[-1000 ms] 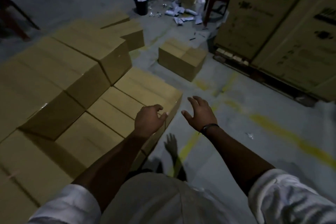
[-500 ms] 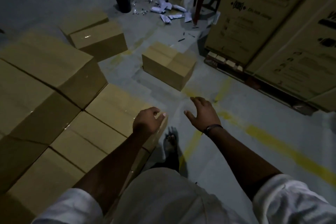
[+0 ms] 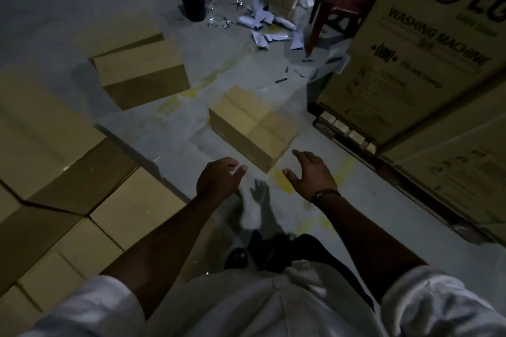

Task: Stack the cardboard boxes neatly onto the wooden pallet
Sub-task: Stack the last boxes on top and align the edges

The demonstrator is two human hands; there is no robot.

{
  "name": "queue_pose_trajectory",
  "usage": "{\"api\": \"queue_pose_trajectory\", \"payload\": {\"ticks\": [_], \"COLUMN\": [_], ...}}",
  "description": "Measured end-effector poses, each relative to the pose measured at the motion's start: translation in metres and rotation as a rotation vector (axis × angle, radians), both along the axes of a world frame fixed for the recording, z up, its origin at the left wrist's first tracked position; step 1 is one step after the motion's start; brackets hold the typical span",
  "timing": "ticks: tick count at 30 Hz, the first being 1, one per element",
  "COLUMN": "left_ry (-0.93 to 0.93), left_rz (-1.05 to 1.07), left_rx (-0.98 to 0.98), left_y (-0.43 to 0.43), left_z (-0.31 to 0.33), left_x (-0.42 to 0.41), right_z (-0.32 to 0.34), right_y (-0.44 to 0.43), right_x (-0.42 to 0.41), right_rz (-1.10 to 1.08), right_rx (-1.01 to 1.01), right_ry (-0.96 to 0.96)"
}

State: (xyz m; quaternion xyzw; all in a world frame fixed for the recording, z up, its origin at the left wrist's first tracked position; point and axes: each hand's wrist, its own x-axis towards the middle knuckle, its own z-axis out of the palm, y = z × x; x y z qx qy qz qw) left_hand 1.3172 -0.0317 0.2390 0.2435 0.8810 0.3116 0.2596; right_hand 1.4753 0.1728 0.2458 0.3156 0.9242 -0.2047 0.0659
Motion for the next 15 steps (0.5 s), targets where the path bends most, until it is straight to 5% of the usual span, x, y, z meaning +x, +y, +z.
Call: {"api": "queue_pose_trajectory", "payload": {"ticks": [15], "left_ry": [-0.205], "left_rz": [0.461], "left_rx": [-0.185], "left_y": [0.196], "left_z": [-0.115], "left_x": [-0.099], "right_z": [-0.143], "right_y": [0.275], "right_x": [-0.210], "right_rz": [0.436], "right_rx": [-0.160], "right_ry": [-0.185]}}
